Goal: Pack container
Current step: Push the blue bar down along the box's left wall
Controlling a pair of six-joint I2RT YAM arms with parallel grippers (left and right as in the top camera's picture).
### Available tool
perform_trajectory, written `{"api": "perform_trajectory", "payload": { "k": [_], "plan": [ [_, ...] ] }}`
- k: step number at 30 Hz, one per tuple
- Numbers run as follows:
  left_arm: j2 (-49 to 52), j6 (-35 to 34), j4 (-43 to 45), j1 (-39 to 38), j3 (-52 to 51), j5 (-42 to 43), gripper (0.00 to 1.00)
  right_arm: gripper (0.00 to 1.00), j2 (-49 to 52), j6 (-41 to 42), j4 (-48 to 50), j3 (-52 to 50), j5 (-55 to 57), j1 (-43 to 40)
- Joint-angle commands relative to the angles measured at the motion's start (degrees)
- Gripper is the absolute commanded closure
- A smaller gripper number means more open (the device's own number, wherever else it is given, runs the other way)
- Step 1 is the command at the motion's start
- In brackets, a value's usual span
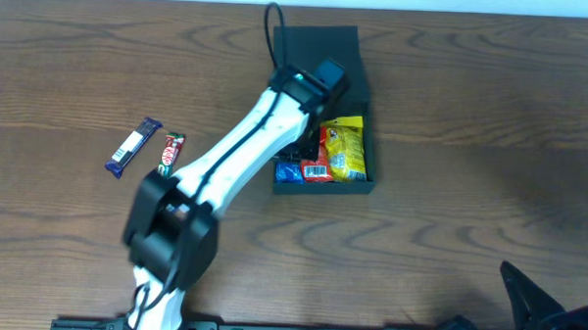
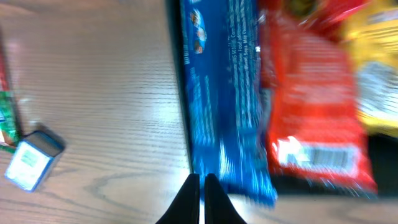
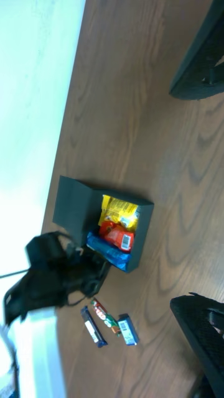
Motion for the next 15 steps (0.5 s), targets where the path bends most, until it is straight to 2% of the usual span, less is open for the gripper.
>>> {"api": "perform_trajectory", "payload": {
  "k": [1,5,15],
  "plan": [
    [-6.3,0.2,-0.2,-0.6,0.3,-1.1,0.94,0.01,-0.3,-0.7,-0.2,0.5,0.6,0.2],
    [-6.6,0.2,-0.7,-1.9,-0.8,1.7,0.94,0.01,-0.3,-0.7,-0.2,0.5,0.6,0.2],
    [-6.6,1.1,6.0,-3.8,-13.6,5.7,0.94,0.01,-0.3,-0.7,-0.2,0.5,0.6,0.2]
  ]
}}
